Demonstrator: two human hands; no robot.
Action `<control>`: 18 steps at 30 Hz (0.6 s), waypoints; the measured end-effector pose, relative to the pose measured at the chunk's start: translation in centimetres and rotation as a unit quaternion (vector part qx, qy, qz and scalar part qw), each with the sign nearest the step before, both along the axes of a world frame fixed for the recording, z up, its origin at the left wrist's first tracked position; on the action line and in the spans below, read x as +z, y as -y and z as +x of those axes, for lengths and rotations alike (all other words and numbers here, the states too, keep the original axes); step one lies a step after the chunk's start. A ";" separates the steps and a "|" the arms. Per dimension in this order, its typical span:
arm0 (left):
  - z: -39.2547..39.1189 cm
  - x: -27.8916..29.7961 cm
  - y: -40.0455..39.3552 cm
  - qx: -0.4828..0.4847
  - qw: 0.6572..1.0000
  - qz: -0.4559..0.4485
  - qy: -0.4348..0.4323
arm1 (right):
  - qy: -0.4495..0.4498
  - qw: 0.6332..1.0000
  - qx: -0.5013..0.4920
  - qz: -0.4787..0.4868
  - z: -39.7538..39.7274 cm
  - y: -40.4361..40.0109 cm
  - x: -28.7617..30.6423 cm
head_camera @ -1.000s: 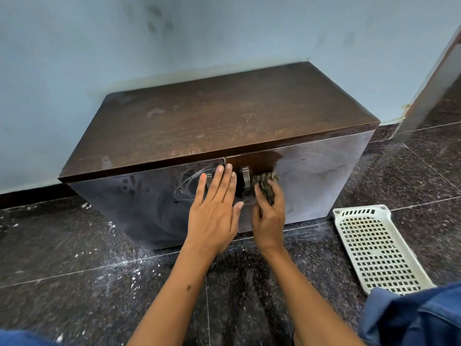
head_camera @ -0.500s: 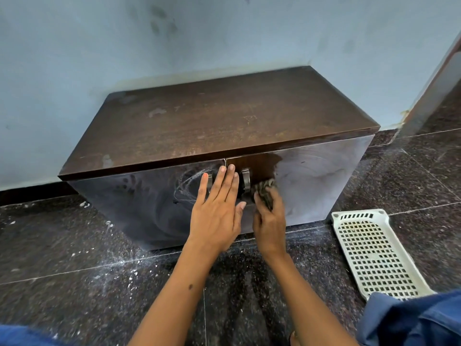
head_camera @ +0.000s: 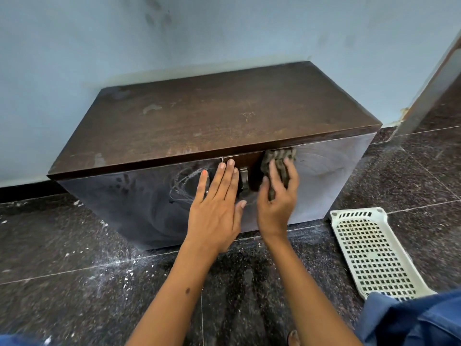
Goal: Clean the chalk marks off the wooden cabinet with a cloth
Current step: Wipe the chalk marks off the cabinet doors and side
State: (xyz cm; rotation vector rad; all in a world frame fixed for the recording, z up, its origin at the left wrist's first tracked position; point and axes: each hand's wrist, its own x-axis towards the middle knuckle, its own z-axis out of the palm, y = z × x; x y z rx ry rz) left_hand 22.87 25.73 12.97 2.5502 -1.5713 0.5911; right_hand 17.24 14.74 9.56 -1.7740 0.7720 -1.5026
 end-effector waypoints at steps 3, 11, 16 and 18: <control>0.1 -0.3 -0.1 0.002 1.000 -0.001 -0.007 | 0.041 0.996 -0.049 0.069 -1.2 2.1 -0.5; -0.2 -0.7 0.2 0.004 1.000 0.002 -0.020 | -0.006 1.000 0.009 -0.010 1.0 -1.0 0.4; 0.0 -0.9 0.2 0.003 1.000 0.013 -0.018 | -0.006 1.000 0.002 -0.009 -0.5 1.3 -1.0; -0.2 -0.8 0.2 0.004 1.000 0.004 -0.026 | 0.044 0.996 -0.046 0.060 -1.5 3.1 -0.5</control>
